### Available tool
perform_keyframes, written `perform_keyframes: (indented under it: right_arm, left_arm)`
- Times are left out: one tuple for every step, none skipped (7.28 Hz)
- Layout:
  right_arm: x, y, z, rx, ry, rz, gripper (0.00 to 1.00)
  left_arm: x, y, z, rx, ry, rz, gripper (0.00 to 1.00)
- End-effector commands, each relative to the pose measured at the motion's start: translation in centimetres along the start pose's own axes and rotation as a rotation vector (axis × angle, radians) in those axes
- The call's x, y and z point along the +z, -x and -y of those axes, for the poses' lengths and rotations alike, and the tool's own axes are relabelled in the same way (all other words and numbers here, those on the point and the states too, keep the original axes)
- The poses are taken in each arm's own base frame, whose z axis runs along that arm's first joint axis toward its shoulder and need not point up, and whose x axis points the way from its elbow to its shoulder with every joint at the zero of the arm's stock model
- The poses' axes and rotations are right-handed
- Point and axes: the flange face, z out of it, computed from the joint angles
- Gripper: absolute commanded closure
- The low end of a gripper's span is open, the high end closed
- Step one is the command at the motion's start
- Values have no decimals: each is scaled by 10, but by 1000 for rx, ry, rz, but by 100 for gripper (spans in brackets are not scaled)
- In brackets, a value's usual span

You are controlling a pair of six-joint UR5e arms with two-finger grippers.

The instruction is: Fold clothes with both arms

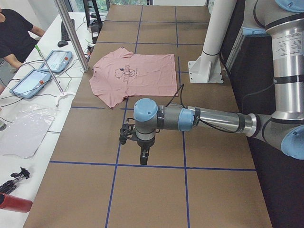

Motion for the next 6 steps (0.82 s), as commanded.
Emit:
perform_keyframes:
  right_arm:
    - [-5, 7, 1, -12, -11, 13, 0]
    - [-5, 9, 1, -13, -13, 16, 0]
    - [-4, 11, 2, -13, -14, 20, 0]
    - [1, 19, 4, -37, -14, 22, 0]
    - [11, 29, 8, -71, -14, 24, 0]
    - [26, 50, 13, -103, 11, 27, 0]
  left_arm:
    - [-2, -2, 1, 30, -3, -1, 0]
    - [-5, -5, 6, 23, -17, -3, 0]
    - [-9, -9, 9, 30, -20, -5, 0]
    - [-9, -8, 9, 40, -26, 1, 0]
    - [-7, -7, 7, 30, -22, 2, 0]
    - [-9, -10, 9, 42, -31, -7, 0]
